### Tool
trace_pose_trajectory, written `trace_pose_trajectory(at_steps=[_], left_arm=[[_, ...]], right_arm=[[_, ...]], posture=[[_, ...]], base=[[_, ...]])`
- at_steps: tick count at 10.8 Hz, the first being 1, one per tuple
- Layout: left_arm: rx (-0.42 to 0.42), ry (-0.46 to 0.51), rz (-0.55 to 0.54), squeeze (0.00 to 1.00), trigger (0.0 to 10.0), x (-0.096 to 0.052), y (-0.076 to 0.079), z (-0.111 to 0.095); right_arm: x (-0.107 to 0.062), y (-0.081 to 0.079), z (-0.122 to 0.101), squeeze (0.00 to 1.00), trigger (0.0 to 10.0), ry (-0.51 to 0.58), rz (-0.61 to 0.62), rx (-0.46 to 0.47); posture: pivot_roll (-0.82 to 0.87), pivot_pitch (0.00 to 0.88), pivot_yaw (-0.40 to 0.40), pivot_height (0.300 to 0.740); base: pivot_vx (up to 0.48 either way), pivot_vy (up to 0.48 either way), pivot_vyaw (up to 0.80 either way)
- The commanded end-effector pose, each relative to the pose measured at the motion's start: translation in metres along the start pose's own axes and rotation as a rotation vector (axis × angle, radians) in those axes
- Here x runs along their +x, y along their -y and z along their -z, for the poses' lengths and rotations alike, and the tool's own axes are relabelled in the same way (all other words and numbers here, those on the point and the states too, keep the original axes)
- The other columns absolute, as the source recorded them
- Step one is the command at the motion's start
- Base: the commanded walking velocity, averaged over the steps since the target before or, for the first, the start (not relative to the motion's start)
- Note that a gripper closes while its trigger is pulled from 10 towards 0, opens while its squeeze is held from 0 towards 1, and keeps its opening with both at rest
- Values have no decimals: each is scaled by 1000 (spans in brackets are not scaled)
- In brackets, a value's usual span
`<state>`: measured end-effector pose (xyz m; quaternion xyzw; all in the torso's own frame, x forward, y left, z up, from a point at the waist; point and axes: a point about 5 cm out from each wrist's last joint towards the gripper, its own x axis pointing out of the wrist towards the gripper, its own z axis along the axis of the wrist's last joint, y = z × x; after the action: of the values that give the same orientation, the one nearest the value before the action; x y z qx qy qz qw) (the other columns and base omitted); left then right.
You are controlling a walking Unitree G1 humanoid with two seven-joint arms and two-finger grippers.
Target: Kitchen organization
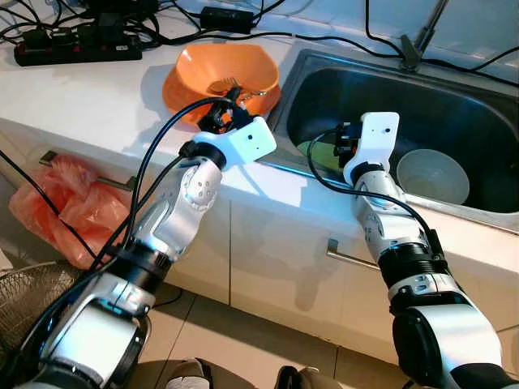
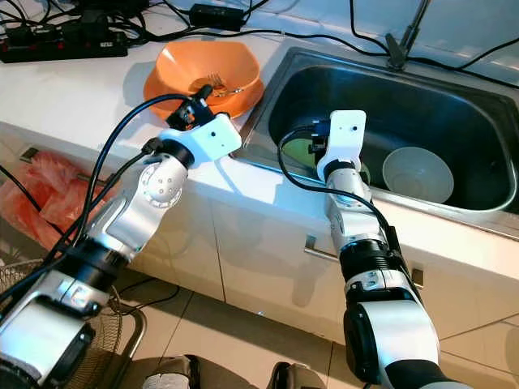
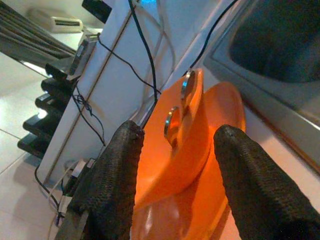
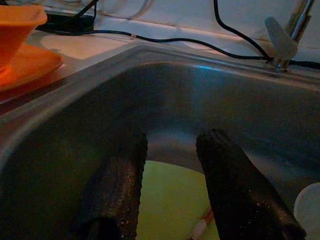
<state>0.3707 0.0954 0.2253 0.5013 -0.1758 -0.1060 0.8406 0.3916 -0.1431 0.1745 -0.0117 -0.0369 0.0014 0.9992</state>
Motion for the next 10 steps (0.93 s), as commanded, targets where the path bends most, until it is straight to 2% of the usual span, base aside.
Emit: trace_pose_trajectory(at_steps=[1,10], left_arm=[[20,22,-6,0,10000,3,-1,-4],[66,28,18,0,10000,24,6,-7]], right_arm=[[-2,2,5,0,10000,-17,11,14],[-3,4,6,0,10000,-15,21,20]], posture=[[117,117,-64,740],[97,99,-53,740]], base=[[0,0,0],[0,0,0]])
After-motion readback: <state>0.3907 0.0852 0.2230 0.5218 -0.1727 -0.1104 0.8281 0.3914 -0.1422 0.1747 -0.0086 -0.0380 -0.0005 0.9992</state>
